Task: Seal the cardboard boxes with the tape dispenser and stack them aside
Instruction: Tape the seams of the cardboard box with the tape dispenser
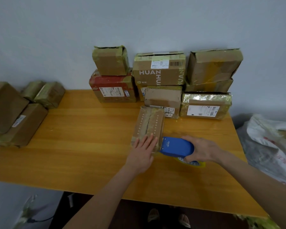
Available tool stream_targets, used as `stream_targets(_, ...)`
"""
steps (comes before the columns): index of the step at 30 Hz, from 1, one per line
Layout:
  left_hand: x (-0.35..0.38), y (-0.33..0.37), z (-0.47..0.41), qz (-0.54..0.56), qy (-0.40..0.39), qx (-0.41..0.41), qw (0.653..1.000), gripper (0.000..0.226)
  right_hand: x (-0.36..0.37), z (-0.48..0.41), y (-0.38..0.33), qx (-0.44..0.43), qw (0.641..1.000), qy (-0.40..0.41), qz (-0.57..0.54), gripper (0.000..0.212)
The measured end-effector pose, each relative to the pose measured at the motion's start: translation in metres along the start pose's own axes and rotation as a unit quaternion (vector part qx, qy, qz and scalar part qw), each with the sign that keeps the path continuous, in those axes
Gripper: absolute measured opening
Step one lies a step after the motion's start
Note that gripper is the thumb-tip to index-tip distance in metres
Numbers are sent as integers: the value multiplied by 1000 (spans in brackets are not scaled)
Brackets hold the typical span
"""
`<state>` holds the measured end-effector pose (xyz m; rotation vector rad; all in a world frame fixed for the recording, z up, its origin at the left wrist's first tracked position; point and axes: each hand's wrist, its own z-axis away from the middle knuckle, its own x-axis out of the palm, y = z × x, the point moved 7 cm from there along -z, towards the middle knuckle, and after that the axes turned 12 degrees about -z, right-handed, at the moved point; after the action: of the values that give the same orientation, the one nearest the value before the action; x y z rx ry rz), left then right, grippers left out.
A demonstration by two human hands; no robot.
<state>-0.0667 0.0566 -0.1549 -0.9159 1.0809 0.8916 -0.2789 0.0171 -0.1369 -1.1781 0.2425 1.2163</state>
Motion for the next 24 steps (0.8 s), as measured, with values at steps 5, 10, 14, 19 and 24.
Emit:
stream_targets(5, 4, -2, -2, -8, -11, 15, 1000, 68, -7, 16, 17, 2, 999, -2, -45, 80)
stream_targets(10, 7, -6, -3, -2, -12, 20, 1000, 72, -11, 22, 27, 4, 998, -16, -56, 80)
stream_targets(14, 6, -4, -2, -7, 10, 14, 1000, 75, -21, 28, 35, 29, 999, -13, 21, 76)
stream_targets(19, 6, -3, -1, 0, 10, 4, 1000, 79, -5, 4, -6, 10, 992, -19, 127, 62)
stream_targets(24, 7, -4, 0, 10, 8, 9, 1000, 78, -1, -18, -34, 26, 986, -23, 163, 58)
